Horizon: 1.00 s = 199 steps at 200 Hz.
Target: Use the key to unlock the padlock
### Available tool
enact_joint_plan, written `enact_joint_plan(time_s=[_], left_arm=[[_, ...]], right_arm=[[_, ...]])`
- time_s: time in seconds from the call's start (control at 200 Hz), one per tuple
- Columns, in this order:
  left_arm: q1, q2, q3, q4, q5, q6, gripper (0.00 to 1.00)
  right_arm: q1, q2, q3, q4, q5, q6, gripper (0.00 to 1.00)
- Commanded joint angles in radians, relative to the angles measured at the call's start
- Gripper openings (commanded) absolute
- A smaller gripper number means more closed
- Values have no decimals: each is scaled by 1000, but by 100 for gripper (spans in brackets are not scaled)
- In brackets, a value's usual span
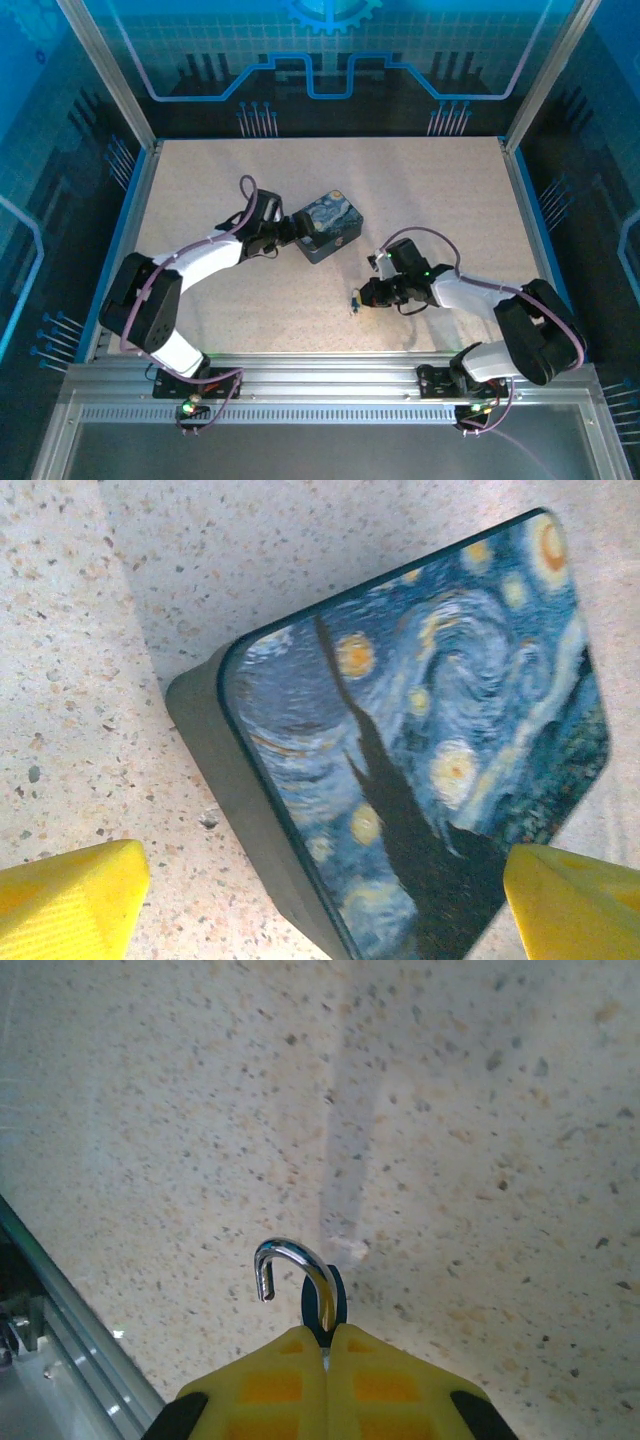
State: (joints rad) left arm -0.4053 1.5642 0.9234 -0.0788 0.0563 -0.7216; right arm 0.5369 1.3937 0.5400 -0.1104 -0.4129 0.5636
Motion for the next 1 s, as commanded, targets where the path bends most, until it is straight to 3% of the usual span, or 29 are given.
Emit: enact_joint_plan(time_s=[0.0,0.28,0.465,0.71,0.895,0.99], left_arm=[[15,-68,6,-38,-16,39,94],[46,-210,-22,-82,-55,79,98],[90,-319,-54,-119,-85,101,99],[184,-446,-126,-135,-162,151,99],[233,-512,-181,-130,-295,244,99],[247,-543,-242,-47,-337,324,99]], right_arm=[[9,22,-5,32,-17,-14,1],[-18,-26,9,-22,47,-42,26],[-68,-117,39,-80,89,-82,34],[-166,-308,84,-139,316,-197,53],[-301,-427,65,-106,461,-287,74],[-379,-461,11,-24,523,-314,88]])
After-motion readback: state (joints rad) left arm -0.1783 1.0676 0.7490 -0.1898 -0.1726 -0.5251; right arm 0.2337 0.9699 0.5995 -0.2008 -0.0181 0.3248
